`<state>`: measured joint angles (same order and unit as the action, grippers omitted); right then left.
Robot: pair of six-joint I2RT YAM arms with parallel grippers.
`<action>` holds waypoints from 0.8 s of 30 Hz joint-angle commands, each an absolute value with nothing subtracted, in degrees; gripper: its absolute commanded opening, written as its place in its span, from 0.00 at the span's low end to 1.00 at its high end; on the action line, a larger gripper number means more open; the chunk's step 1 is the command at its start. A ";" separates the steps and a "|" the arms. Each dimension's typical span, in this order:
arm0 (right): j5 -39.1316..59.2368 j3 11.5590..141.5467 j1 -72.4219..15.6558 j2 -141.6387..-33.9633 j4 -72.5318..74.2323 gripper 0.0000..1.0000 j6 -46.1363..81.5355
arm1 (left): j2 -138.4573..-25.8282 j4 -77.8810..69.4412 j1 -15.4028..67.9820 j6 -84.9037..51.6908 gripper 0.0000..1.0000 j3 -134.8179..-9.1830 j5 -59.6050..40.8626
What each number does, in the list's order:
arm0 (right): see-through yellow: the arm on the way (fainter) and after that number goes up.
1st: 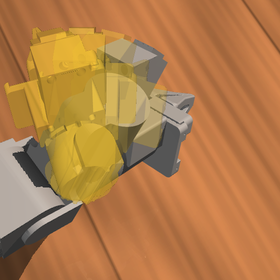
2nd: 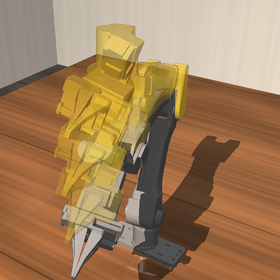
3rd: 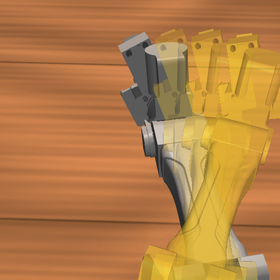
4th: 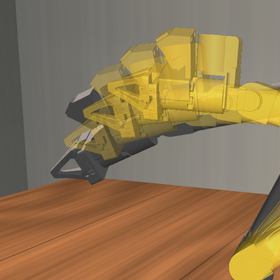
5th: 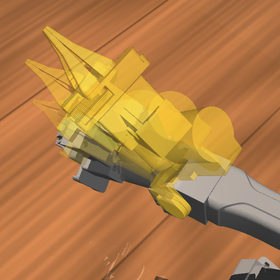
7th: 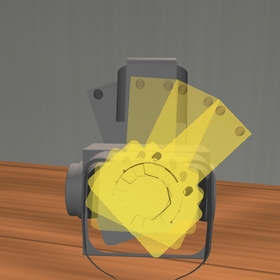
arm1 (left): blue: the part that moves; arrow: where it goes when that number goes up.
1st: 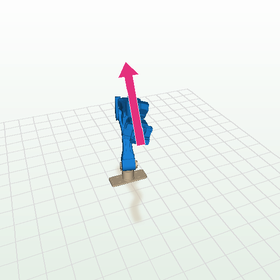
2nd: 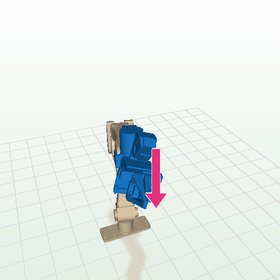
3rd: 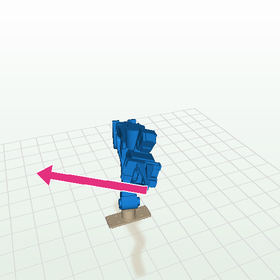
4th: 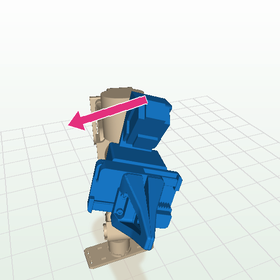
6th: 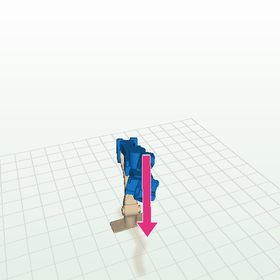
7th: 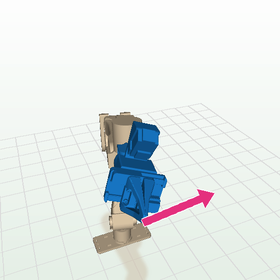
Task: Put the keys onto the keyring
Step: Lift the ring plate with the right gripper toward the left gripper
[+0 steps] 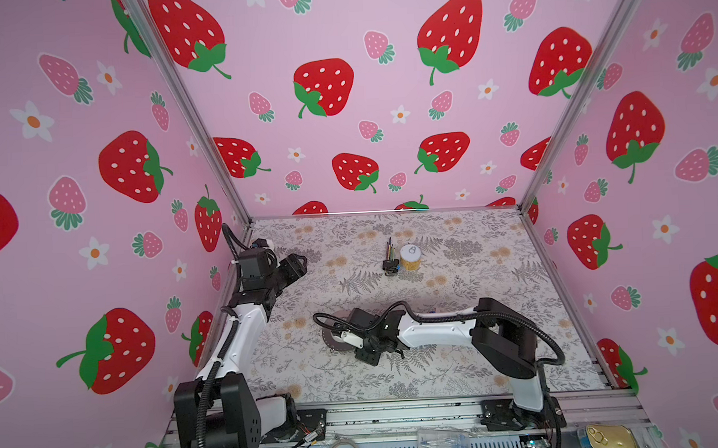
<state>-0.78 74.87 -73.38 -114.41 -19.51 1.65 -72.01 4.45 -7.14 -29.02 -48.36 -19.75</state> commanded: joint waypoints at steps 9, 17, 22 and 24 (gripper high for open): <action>-4.29 75.50 -73.83 -115.92 -22.80 0.18 4.38 | -72.51 3.54 -7.49 -30.59 0.75 -48.64 -20.82; -5.80 75.76 -73.83 -115.75 -23.75 0.09 6.48 | -72.51 3.39 -7.54 -31.02 0.75 -48.67 -21.27; -5.97 75.42 -73.83 -115.40 -23.80 0.05 6.94 | -72.51 3.38 -7.56 -31.09 0.75 -48.64 -21.31; -6.06 75.46 -73.83 -115.40 -23.81 0.02 6.94 | -72.48 3.30 -7.61 -31.11 0.75 -48.59 -21.43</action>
<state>-4.95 75.29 -73.41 -114.61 -20.47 6.02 -72.53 4.27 -7.25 -30.26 -48.36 -20.60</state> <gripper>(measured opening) 0.056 0.746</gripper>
